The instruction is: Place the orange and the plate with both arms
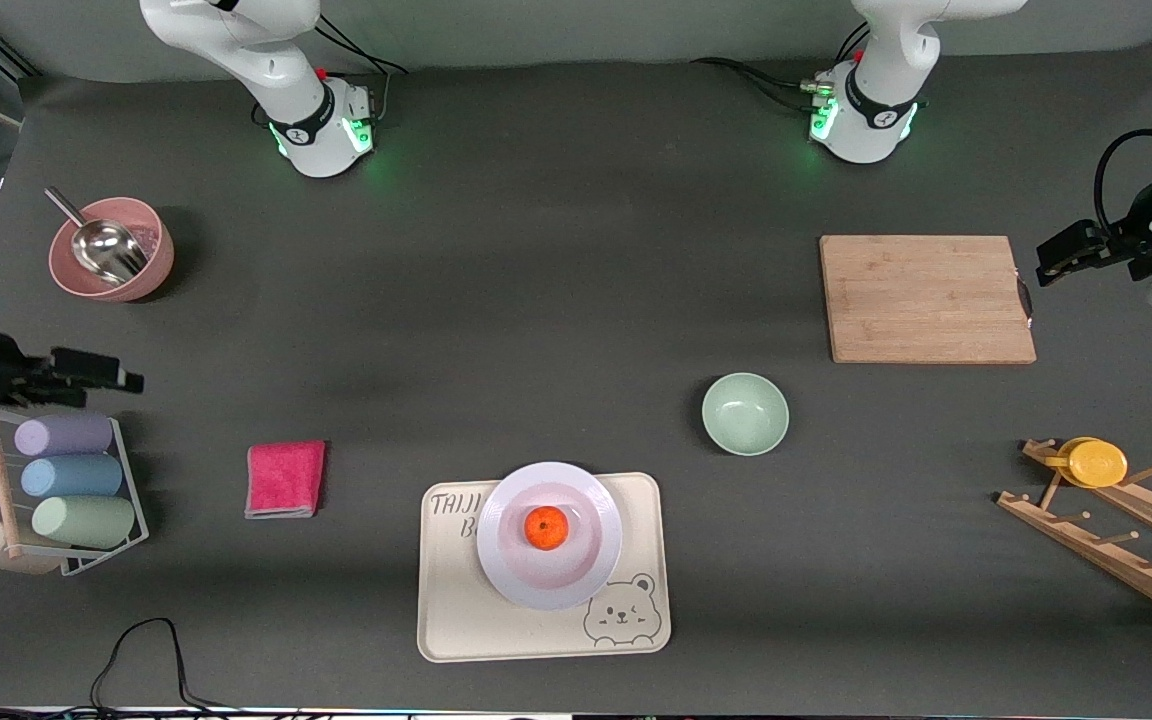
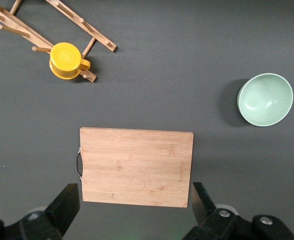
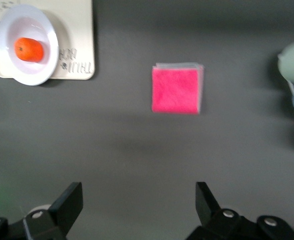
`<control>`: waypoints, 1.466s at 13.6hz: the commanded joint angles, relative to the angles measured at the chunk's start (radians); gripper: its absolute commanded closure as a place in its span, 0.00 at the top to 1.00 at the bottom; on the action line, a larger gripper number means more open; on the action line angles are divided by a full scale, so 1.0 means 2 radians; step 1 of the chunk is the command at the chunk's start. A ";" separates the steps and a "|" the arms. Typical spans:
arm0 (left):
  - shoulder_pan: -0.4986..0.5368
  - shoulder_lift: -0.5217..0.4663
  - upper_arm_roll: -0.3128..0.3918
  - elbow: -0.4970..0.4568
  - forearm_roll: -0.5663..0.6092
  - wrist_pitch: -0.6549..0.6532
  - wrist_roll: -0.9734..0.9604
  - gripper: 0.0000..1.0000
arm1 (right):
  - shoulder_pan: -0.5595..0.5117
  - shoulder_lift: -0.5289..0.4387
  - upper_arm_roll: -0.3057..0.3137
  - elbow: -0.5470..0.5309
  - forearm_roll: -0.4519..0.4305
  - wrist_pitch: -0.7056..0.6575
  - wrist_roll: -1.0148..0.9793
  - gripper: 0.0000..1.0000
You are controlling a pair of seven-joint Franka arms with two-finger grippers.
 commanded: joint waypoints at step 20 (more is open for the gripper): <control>0.000 -0.007 0.001 0.003 0.000 -0.002 0.009 1.00 | -0.028 -0.114 0.085 -0.080 -0.135 -0.004 0.086 1.00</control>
